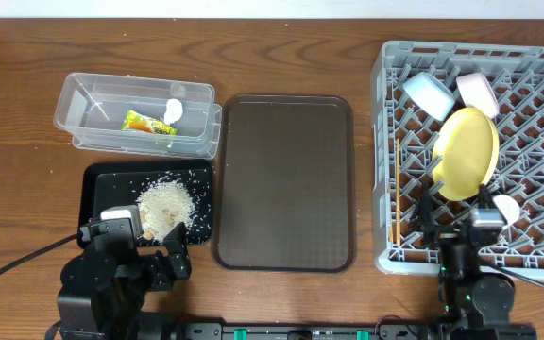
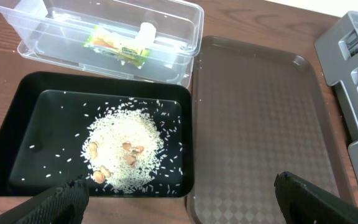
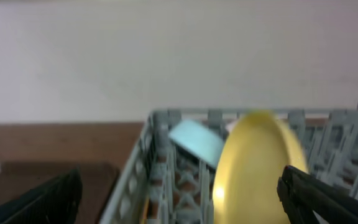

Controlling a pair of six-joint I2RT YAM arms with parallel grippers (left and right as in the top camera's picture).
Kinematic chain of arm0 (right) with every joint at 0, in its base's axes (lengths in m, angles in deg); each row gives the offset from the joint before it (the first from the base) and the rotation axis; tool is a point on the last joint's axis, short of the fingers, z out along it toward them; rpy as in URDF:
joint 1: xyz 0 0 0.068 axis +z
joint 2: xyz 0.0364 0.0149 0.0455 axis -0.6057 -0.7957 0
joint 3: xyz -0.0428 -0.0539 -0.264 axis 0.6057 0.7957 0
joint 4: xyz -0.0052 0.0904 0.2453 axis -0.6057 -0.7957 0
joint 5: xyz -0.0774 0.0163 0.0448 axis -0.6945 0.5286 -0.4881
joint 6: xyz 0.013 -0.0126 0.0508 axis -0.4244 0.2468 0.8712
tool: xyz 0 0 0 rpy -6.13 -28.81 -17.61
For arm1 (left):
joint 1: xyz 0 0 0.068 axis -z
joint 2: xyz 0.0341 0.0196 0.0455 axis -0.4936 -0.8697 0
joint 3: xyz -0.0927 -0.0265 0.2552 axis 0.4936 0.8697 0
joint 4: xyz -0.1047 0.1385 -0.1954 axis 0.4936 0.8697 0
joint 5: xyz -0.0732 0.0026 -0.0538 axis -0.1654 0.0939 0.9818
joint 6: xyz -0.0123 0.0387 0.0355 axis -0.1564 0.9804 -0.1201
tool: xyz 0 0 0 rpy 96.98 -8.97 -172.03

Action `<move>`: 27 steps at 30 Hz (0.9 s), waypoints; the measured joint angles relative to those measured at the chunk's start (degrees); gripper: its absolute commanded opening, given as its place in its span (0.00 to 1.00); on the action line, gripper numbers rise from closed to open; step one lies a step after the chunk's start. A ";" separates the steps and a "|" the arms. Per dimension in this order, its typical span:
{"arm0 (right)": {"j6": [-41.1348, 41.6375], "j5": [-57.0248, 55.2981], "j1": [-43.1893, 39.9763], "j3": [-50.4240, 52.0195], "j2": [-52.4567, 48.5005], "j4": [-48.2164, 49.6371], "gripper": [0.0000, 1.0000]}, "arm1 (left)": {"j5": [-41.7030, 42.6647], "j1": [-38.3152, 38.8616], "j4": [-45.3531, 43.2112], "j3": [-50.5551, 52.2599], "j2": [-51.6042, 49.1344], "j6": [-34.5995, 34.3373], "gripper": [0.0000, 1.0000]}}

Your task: Sort waste into correct bins and load items into the dishwasher rack

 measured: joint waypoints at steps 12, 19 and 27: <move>-10.08 6.16 0.00 0.35 -0.04 -5.97 0.99 | 0.00 0.00 0.00 0.00 -0.02 0.00 0.98; -10.95 6.38 0.00 0.35 -0.04 -5.95 0.99 | 0.00 0.00 0.00 0.00 0.00 0.00 0.98; -10.95 6.38 0.00 0.35 -0.04 -5.95 0.99 | 0.00 0.00 0.00 0.00 0.00 0.00 0.98</move>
